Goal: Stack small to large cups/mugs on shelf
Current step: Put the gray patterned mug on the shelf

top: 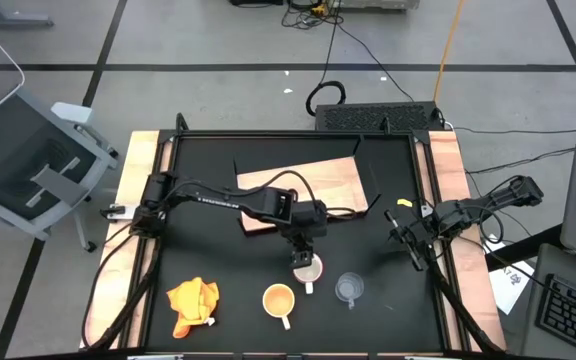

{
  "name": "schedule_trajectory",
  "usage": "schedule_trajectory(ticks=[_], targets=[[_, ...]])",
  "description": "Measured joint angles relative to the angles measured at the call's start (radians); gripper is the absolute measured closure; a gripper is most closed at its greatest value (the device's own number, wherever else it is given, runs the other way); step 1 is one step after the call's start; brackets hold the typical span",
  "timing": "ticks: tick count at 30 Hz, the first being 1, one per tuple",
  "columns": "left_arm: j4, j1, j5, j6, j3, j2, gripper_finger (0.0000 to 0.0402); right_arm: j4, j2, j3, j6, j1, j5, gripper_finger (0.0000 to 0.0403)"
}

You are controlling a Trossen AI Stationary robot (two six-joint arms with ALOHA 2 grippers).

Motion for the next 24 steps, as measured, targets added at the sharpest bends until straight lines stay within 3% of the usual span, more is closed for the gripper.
schedule_trajectory(ticks=[24], targets=[[-0.006,-0.051,-0.032,0.02,0.0,0.024,0.016,-0.015,0.008,0.0,0.0,0.0,0.0,0.0403]])
